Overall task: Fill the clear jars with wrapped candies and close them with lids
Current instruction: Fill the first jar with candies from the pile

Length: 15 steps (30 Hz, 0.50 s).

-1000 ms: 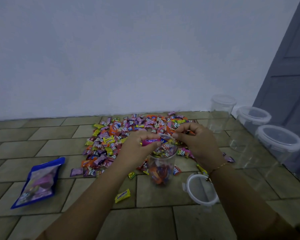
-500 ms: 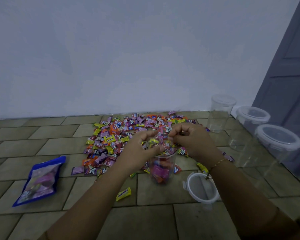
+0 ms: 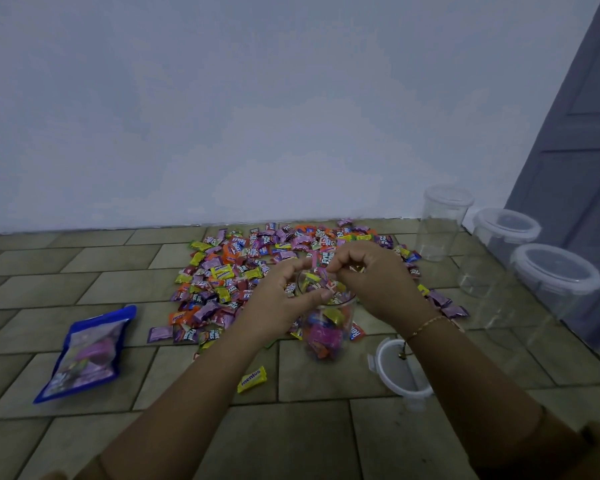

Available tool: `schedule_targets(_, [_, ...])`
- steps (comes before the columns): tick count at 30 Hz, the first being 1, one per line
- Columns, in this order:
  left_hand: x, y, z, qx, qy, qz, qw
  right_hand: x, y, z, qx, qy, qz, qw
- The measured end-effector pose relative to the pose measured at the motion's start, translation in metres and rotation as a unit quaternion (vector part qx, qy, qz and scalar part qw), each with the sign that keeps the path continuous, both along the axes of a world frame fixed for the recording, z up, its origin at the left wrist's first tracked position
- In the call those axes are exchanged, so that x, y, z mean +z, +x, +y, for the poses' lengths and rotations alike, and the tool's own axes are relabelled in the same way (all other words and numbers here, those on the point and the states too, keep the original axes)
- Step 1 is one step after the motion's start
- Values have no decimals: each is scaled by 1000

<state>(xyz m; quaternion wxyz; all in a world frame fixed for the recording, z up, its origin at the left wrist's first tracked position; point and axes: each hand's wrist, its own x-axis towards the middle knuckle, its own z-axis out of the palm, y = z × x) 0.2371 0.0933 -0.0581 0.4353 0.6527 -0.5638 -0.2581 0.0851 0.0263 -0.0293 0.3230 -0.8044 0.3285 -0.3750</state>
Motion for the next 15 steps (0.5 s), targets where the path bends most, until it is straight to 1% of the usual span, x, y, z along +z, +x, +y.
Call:
schedule_targets(8, [-1, 2, 2, -17, -13, 27, 999, 4, -4, 4, 16, 14, 13, 1000])
schedule_targets(13, [1, 3, 9, -15, -44, 77, 996, 6, -8, 4, 11, 22, -15, 1000])
schedule_targets(15, [1, 8, 13, 6, -48, 65, 997, 5, -10, 0, -15, 19, -37, 999])
